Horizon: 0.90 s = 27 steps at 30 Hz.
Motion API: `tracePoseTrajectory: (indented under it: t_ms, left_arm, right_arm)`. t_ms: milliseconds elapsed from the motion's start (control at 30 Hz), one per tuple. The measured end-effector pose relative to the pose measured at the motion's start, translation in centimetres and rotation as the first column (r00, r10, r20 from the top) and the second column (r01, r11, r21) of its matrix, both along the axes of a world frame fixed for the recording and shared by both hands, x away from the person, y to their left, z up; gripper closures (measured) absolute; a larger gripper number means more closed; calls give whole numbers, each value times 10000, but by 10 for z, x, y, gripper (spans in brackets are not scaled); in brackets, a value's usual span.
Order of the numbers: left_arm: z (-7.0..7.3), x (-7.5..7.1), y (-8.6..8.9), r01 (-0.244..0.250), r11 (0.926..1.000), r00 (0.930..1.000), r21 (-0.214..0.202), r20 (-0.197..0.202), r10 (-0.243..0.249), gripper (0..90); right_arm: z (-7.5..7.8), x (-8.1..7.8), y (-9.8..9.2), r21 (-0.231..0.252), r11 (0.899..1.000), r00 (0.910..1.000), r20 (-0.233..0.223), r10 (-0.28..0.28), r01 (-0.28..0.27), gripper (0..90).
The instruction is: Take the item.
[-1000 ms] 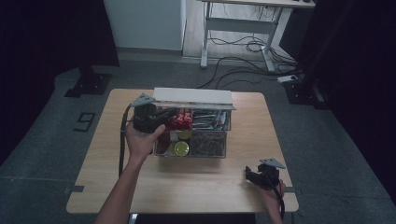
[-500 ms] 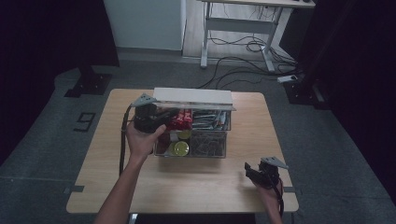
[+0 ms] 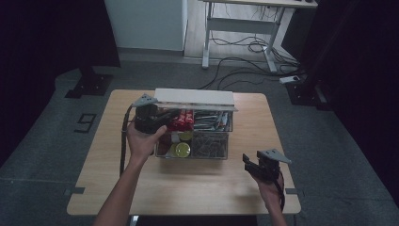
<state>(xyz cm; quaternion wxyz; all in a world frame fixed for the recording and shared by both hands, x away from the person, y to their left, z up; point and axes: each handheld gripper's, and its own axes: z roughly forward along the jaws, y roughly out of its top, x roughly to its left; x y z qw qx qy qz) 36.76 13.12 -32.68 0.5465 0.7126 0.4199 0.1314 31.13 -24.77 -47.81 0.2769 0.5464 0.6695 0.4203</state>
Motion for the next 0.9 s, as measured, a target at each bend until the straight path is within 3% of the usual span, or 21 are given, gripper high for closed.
tracePoseTrajectory:
  t_ms: [233,533,900]
  left_arm:
    - [0,0,0,22,10000,10000,-25,-17,-22,900]
    - [0,-1,0,37,10000,10000,-64,-46,-37,900]
    - [0,-1,0,16,10000,10000,-74,-44,-16,900]
  right_arm:
    - [18,1,10,-137,9993,9987,366,342,-337,379]
    - [47,4,24,71,9966,9913,1039,805,-817,448]
    - [66,7,33,141,9931,9852,1276,1140,-1168,459]
